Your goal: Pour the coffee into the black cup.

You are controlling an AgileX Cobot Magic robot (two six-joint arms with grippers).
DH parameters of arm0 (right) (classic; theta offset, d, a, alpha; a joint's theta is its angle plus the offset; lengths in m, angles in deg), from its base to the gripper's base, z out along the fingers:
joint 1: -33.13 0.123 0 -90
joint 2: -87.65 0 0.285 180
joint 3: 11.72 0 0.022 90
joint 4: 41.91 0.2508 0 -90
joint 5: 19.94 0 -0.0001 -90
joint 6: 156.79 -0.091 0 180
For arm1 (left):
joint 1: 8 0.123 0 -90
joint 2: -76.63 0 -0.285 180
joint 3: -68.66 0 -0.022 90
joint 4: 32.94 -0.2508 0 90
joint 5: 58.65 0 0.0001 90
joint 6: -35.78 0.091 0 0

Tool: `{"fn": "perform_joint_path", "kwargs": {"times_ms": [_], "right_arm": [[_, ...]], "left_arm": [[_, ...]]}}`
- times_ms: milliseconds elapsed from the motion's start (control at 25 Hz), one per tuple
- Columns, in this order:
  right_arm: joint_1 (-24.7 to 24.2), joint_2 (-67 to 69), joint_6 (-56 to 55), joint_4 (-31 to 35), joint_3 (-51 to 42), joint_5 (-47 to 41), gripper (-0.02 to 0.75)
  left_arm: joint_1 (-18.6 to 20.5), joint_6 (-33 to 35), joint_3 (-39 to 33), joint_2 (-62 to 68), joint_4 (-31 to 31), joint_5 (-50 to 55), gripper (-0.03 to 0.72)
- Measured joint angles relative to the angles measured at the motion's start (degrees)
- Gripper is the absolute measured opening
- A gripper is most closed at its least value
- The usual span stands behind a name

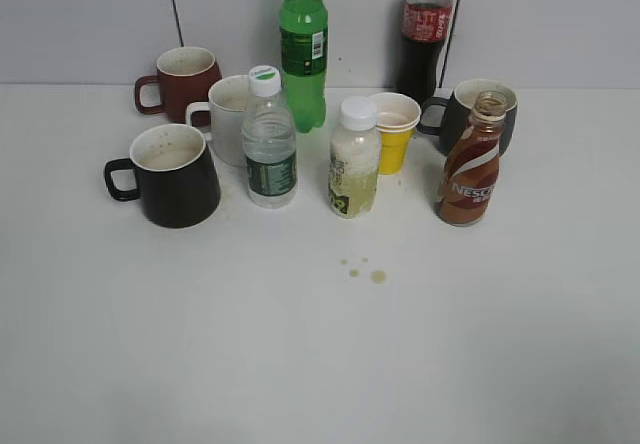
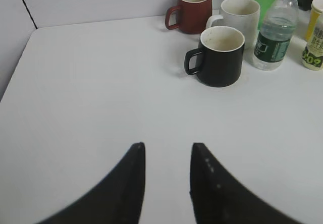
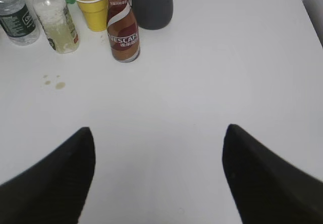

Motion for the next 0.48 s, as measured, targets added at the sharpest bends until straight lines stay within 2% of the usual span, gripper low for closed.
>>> {"fn": "perform_joint_path", "kwargs": {"times_ms": [480], "right_arm": [[0.0,0.0,0.0,0.7,0.0,0.0,0.585]], "left_arm": [[-0.3,0.0,0.0,0.0,0.4,-0.1,0.240]]}}
